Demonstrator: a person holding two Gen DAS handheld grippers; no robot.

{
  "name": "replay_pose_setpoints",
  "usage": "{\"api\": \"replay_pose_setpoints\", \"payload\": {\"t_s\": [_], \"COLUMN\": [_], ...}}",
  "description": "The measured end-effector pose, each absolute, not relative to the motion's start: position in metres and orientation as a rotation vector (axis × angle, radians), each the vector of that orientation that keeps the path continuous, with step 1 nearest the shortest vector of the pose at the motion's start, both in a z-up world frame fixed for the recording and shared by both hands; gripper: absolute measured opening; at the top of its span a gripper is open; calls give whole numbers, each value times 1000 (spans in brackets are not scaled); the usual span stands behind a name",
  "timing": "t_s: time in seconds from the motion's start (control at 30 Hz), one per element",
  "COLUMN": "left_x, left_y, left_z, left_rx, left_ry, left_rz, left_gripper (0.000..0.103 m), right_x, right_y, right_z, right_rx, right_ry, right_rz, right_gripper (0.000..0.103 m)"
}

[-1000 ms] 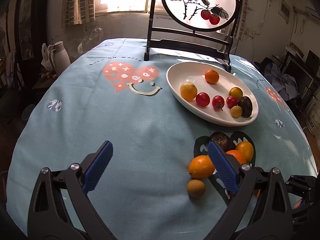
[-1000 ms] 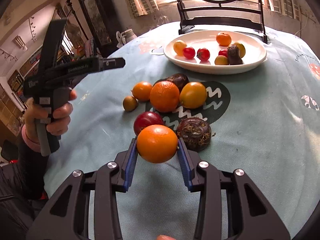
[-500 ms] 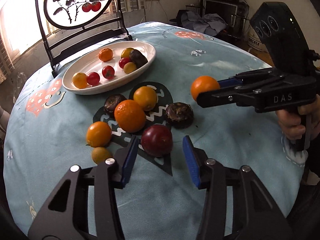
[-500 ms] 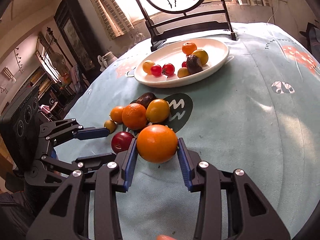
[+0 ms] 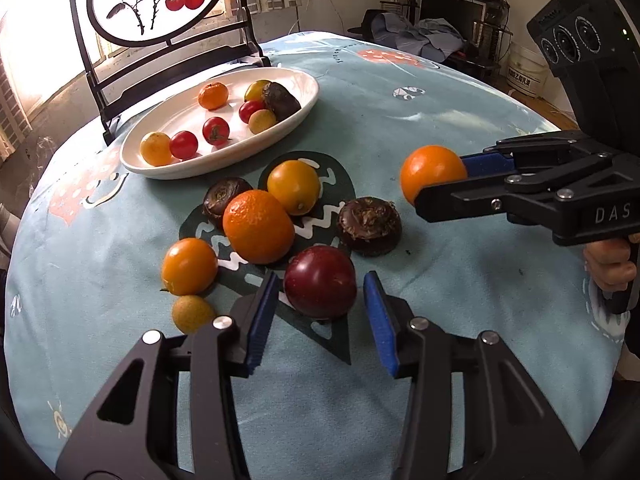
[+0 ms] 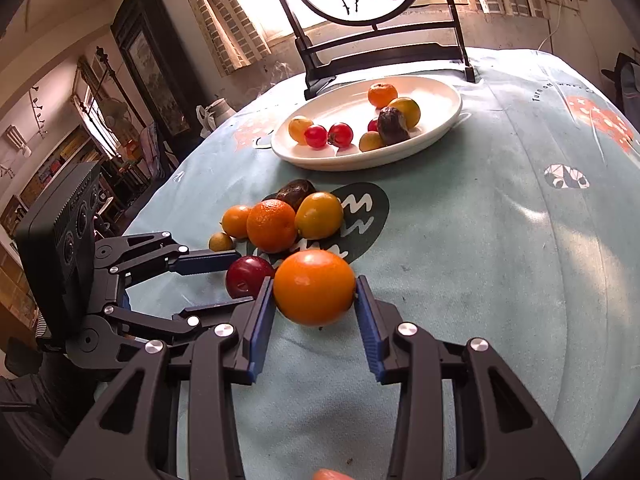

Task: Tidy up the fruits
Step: 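Grasp the tangerine with the right gripper while the left gripper grasps the red plum, then carry the tangerine and red plum onto the white plate and open both grippers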

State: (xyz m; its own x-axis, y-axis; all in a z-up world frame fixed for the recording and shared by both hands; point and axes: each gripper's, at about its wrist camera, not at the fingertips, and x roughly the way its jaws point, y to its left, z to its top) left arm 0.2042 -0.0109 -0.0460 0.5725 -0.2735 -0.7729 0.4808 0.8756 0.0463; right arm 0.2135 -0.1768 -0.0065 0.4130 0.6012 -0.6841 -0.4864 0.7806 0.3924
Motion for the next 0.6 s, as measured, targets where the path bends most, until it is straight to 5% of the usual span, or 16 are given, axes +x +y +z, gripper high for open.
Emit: {"api": "replay_pose_setpoints", "payload": {"t_s": [0.6], "left_x": [201], "left_y": [-14], "left_z": [-46], "left_rx": [238], "left_ry": [851], "left_rz": [-420], "left_gripper": [39], "right_x": [211], "right_y": [-176], "right_z": [-8], "right_rx": [126], "right_ry": [922], "right_rz": [689], "right_gripper": [40]}}
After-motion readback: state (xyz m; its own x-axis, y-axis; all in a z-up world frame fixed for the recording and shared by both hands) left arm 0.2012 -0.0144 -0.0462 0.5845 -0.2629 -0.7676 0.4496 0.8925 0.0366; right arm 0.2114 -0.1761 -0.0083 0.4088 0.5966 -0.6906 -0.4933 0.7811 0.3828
